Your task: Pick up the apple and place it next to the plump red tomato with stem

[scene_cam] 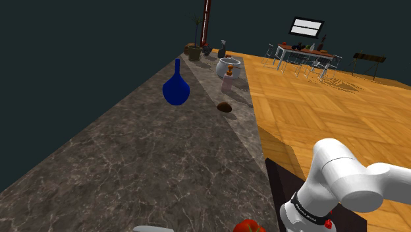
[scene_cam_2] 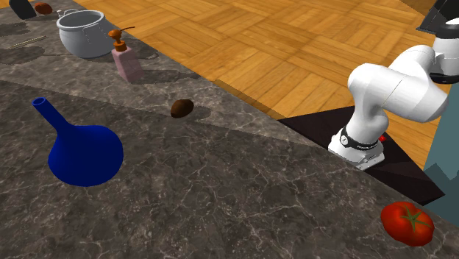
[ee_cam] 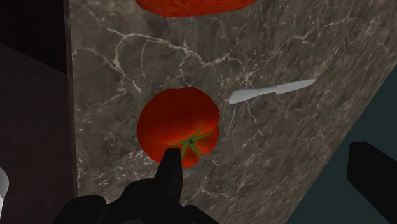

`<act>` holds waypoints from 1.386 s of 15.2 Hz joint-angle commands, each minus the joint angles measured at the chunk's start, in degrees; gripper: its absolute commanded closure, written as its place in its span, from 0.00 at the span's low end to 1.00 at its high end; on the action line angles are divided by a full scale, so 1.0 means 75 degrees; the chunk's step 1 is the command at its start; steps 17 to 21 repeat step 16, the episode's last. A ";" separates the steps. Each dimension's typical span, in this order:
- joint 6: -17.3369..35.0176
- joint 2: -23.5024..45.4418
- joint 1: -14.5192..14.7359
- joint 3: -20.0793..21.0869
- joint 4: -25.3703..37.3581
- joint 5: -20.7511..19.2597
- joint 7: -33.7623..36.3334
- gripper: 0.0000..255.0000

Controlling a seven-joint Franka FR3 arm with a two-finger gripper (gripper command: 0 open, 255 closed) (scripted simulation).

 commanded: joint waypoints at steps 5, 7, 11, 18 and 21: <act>0.0072 -0.0010 0.0015 0.0040 -0.0086 0.0039 -0.0026 0.00; 0.0070 -0.0010 0.0015 0.0039 -0.0085 0.0038 -0.0025 0.00; 0.0070 -0.0010 0.0015 0.0039 -0.0085 0.0038 -0.0025 1.00; 0.0070 -0.0010 0.0015 0.0039 -0.0085 0.0038 -0.0025 1.00; 0.0070 -0.0010 0.0015 0.0039 -0.0085 0.0038 -0.0025 1.00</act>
